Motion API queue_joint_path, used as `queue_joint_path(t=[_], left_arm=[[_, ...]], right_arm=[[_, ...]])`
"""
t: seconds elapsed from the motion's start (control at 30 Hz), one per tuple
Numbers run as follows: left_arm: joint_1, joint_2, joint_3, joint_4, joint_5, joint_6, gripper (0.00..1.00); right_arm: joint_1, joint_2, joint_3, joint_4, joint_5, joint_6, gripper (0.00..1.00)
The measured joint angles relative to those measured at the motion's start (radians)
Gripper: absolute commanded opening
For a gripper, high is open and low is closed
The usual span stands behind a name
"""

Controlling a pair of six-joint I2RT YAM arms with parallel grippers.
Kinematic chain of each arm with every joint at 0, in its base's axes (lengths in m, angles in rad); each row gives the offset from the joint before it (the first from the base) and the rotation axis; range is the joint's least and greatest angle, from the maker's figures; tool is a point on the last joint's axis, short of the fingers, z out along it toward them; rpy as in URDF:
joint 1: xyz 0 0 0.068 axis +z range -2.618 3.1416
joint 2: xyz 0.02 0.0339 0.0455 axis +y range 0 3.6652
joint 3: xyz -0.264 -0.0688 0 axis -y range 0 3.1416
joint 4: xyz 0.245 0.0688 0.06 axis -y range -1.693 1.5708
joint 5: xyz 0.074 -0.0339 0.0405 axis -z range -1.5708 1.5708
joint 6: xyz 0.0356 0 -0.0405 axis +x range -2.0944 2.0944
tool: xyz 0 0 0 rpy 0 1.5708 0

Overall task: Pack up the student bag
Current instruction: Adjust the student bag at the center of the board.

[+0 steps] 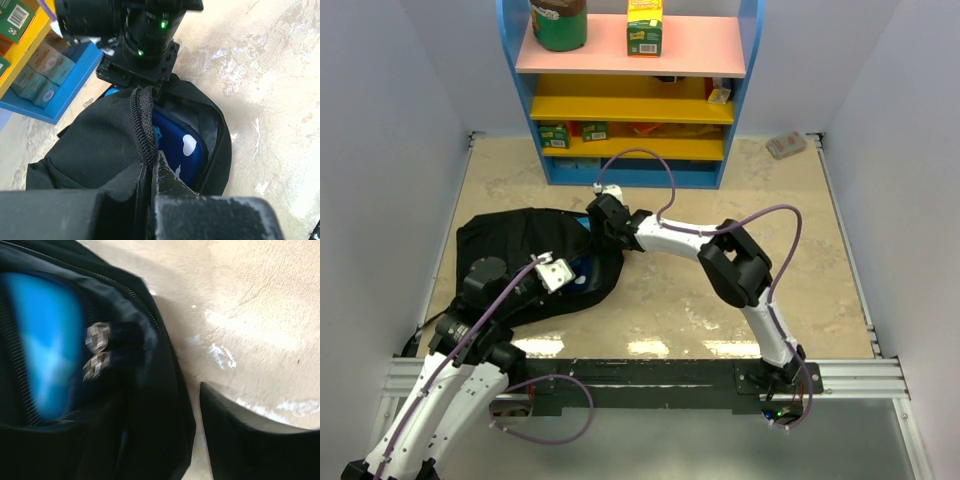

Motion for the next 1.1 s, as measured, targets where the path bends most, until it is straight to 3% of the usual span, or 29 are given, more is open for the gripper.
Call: queue_joint_path(t=[0.03, 0.1, 0.13, 0.3, 0.5, 0.57, 0.6, 0.7, 0.8, 0.83, 0.9, 1.1], left_arm=[[0.0, 0.0, 0.0, 0.0, 0.0, 0.0, 0.0], [0.0, 0.0, 0.0, -0.001, 0.0, 0.0, 0.0], [0.0, 0.0, 0.0, -0.001, 0.0, 0.0, 0.0], [0.0, 0.0, 0.0, -0.003, 0.002, 0.001, 0.0], [-0.001, 0.0, 0.001, 0.014, 0.046, -0.002, 0.0], [-0.001, 0.0, 0.006, 0.016, 0.084, -0.003, 0.06], [-0.001, 0.001, 0.012, 0.013, 0.104, -0.003, 0.09], [-0.001, 0.006, 0.04, -0.024, 0.176, 0.006, 0.27], [-0.001, 0.013, 0.07, -0.074, 0.241, 0.032, 0.6], [0.0, 0.015, 0.084, -0.09, 0.261, 0.043, 0.84], [0.0, 0.017, 0.109, -0.106, 0.291, 0.049, 1.0], [0.002, 0.055, 0.224, -0.15, 0.36, 0.068, 1.0]], right_arm=[[-0.001, 0.022, 0.013, -0.007, 0.005, -0.009, 0.36], [-0.004, 0.042, 0.025, -0.007, 0.018, -0.02, 0.17], [-0.004, 0.041, 0.029, -0.009, 0.019, -0.02, 0.0], [-0.006, -0.032, -0.05, 0.025, 0.047, -0.016, 0.0], [0.019, -0.349, -0.35, 0.122, 0.079, 0.037, 0.0], [0.055, -0.483, -0.485, 0.164, 0.101, 0.075, 0.12], [0.076, -0.536, -0.545, 0.182, 0.117, 0.092, 0.27], [0.157, -0.59, -0.655, 0.187, 0.157, 0.165, 0.48], [0.225, -0.576, -0.725, 0.186, 0.155, 0.23, 0.6], [0.236, -0.578, -0.742, 0.181, 0.151, 0.247, 0.64], [0.25, -0.607, -0.774, 0.164, 0.148, 0.274, 0.7], [0.234, -0.904, -0.787, 0.119, 0.172, 0.275, 0.71]])
